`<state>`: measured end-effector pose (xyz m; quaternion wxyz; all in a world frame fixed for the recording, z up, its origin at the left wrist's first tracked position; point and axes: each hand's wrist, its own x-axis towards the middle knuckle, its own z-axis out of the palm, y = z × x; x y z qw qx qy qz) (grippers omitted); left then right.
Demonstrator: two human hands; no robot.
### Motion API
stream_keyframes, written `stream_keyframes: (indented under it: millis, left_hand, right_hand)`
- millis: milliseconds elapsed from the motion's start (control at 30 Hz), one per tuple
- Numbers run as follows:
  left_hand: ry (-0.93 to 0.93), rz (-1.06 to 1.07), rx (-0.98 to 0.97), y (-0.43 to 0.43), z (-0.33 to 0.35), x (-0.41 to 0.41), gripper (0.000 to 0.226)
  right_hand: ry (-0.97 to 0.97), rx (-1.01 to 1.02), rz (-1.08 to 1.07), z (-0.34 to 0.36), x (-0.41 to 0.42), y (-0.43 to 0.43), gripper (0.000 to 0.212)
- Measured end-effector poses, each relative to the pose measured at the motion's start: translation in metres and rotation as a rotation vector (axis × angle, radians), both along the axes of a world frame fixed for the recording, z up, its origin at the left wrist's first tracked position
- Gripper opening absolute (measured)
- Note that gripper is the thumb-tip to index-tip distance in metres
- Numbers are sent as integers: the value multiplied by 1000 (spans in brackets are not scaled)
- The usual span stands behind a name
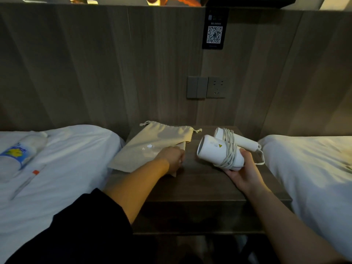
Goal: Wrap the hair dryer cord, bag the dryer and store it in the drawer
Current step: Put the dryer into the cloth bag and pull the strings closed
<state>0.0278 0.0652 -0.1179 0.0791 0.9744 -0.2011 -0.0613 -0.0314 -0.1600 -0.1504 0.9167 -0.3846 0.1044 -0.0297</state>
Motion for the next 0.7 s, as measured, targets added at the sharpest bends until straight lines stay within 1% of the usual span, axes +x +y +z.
stream_keyframes:
  millis: [67,100,133,200,233,300,367,400,467,533,567,633,700]
  left_hand:
    - [74,-13,-13,7,4,-13,39]
    - [108,-28,-7,8,4,-18,42]
    - [132,-45,-12,9,2,-23,39]
    - [142,-47,-56,12,-3,-33,21]
    - [103,-85,-49,14,-5,-40,12]
    - [-97,-293,42,21,-5,-49,14]
    - [-233,-427,72,32,-3,-52,16]
    - [-281,-460,101,40,-2,-53,17]
    - [-351,-459,159,54,-5,-49,18]
    - [-390,-407,208,70,-8,-44,22]
    - [-414,-334,245,79,-9,-41,24]
    - [-416,-64,349,96,-8,-31,28]
    - [-302,251,371,103,-3,-28,35]
  right_hand:
    - [19,1,20,1,-7,-3,43]
    - [31,-5,21,1,-10,-6,44]
    - [42,-9,22,1,-14,-7,46]
    - [57,-15,6,3,-21,-11,47]
    - [57,-24,-4,4,-25,-12,47]
    - [55,-38,-18,6,-32,-16,45]
    - [51,-46,-31,6,-37,-21,45]
    - [47,-54,-39,7,-39,-23,45]
    - [38,-74,-39,8,-45,-26,46]
    - [24,-88,-31,9,-48,-29,45]
    - [19,-83,-29,8,-49,-30,45]
    - [20,-71,-39,7,-50,-30,44]
    - [38,-73,-77,4,-50,-29,46]
